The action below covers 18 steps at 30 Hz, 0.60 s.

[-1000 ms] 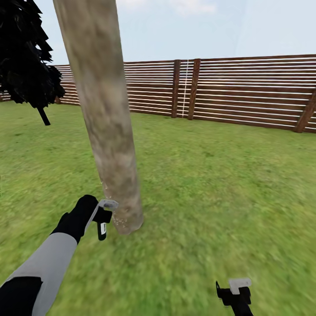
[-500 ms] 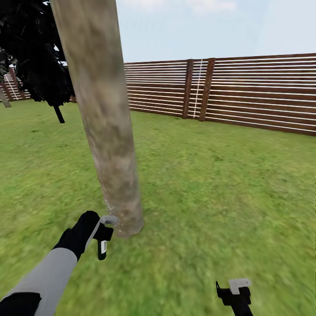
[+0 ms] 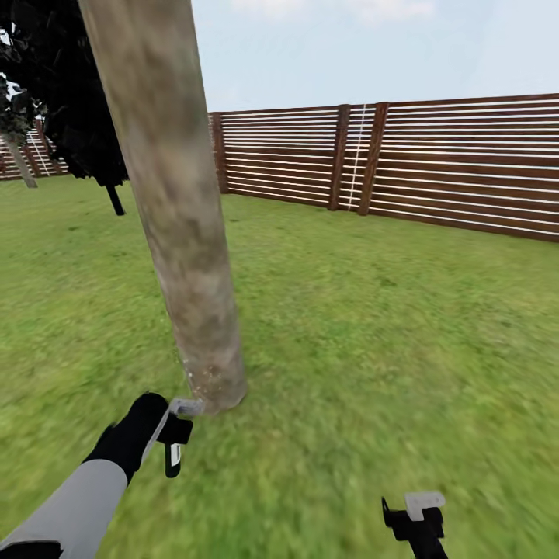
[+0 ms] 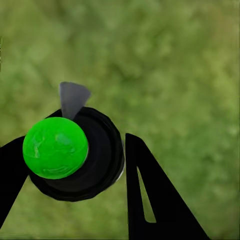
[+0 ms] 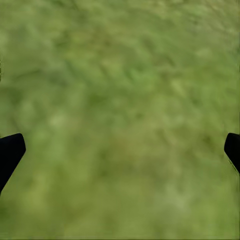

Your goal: In the garden, pick up the pesticide atomizer on the floor and spray pesticide onto both trees until each tree trunk is fully covered.

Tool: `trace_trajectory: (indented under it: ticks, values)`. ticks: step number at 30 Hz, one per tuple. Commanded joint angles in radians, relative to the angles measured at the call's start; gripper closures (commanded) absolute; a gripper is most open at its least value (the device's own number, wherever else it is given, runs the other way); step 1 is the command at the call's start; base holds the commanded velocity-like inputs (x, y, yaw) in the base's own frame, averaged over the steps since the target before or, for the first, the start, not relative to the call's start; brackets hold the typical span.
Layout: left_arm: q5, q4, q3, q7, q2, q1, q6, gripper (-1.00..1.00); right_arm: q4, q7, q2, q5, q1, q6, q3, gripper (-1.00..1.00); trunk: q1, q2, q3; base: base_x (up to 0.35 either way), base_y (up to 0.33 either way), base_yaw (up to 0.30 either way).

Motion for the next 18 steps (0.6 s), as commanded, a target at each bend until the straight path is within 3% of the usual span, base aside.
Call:
trace_trajectory:
  ticks: [1, 6, 10, 14, 18]
  values:
    - [-0.008, 0.001, 0.004, -0.005, 0.0, 0.003, 0.001, 1.0, 0.001, -0.004, 0.0, 0.011, 0.0, -0.003, -0.007, -1.0, 0.0, 0.0, -0.001, 0.221, -0.183, 0.273]
    - [-0.005, 0.009, 0.012, 0.0, -0.007, 0.006, -0.001, 1.0, 0.001, -0.004, 0.0, 0.011, 0.0, -0.003, -0.007, -1.0, 0.0, 0.0, -0.001, 0.272, -0.148, 0.251]
    - [-0.004, 0.016, 0.031, 0.007, -0.009, 0.007, -0.006, 1.0, 0.001, -0.004, 0.0, 0.011, 0.0, -0.003, -0.007, -1.0, 0.0, 0.0, -0.001, 0.23, -0.087, 0.038]
    - [-0.006, 0.093, 0.057, 0.013, -0.002, 0.054, -0.14, 1.0, 0.001, -0.004, 0.0, 0.011, 0.0, -0.003, -0.007, -1.0, 0.0, 0.0, -0.001, 0.023, -0.009, 0.002]
    - [-0.003, 0.087, 0.059, 0.013, -0.007, 0.061, -0.155, 1.0, 0.001, -0.004, 0.0, 0.011, 0.0, -0.003, -0.007, -1.0, 0.0, 0.0, -0.001, 0.001, -0.008, 0.047]
